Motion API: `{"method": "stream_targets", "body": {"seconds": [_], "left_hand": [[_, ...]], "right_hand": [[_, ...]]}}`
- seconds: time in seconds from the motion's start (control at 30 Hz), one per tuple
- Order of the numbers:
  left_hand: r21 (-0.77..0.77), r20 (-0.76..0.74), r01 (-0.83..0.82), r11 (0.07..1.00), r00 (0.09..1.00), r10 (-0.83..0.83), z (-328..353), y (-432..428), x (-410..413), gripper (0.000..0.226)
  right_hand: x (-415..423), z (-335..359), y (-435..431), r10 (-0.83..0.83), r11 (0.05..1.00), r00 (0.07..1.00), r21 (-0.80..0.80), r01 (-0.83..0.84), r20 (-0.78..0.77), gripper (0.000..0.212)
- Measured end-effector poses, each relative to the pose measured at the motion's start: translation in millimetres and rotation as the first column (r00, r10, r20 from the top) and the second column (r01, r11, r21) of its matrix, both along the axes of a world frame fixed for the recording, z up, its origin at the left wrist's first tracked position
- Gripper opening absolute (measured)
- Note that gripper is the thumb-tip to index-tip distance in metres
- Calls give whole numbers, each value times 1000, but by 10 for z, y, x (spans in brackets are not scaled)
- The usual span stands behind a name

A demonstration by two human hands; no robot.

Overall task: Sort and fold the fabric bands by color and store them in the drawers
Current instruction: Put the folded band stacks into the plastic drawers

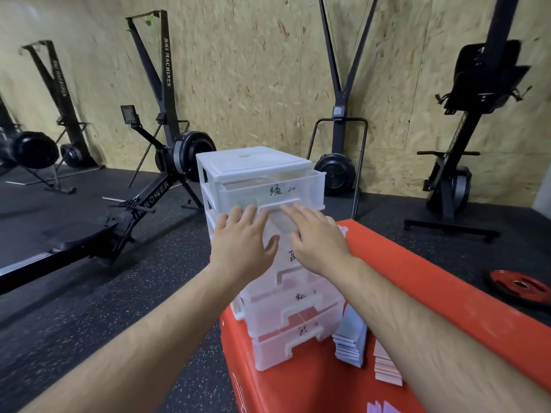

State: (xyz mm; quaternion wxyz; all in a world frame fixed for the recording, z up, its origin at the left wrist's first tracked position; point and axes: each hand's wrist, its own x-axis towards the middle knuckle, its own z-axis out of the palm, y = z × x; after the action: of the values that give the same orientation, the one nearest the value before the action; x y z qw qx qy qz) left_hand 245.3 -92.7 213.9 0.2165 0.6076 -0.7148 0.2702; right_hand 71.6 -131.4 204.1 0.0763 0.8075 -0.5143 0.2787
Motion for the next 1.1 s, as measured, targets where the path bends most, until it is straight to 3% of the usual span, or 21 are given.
{"method": "stream_targets", "body": {"seconds": [0.37, 0.43, 0.5, 0.6, 0.73, 0.9, 1.1], "left_hand": [[-19, -90, 394, 919, 915, -394, -778, 378, -858, 50], [58, -127, 434, 899, 897, -424, -1041, 376, -1044, 48], [228, -137, 440, 869, 898, -419, -1335, 360, -1205, 50], [433, -136, 404, 806, 913, -385, -1711, 239, -1361, 56], [531, -200, 393, 751, 919, -340, -2068, 64, -1467, 62], [511, -223, 428, 746, 904, -365, -2439, -6, -1551, 53], [417, -408, 522, 744, 839, -360, -2751, 57, -1511, 50]], "right_hand": [[-828, -717, 737, -56, 996, 990, -57, 64, 127, 44], [-1117, -1015, 772, -115, 993, 971, -8, 119, 210, 40], [-1361, -1333, 782, -228, 972, 939, 118, 203, 256, 39], [-1533, -1681, 722, -283, 915, 957, 318, 250, 63, 40], [-1627, -1837, 476, -282, 868, 959, 415, 272, -39, 40], [-1618, -2092, 155, -305, 852, 949, 423, 310, -82, 40], [-1534, -2306, -234, -280, 794, 955, 536, 289, -100, 55]]}}
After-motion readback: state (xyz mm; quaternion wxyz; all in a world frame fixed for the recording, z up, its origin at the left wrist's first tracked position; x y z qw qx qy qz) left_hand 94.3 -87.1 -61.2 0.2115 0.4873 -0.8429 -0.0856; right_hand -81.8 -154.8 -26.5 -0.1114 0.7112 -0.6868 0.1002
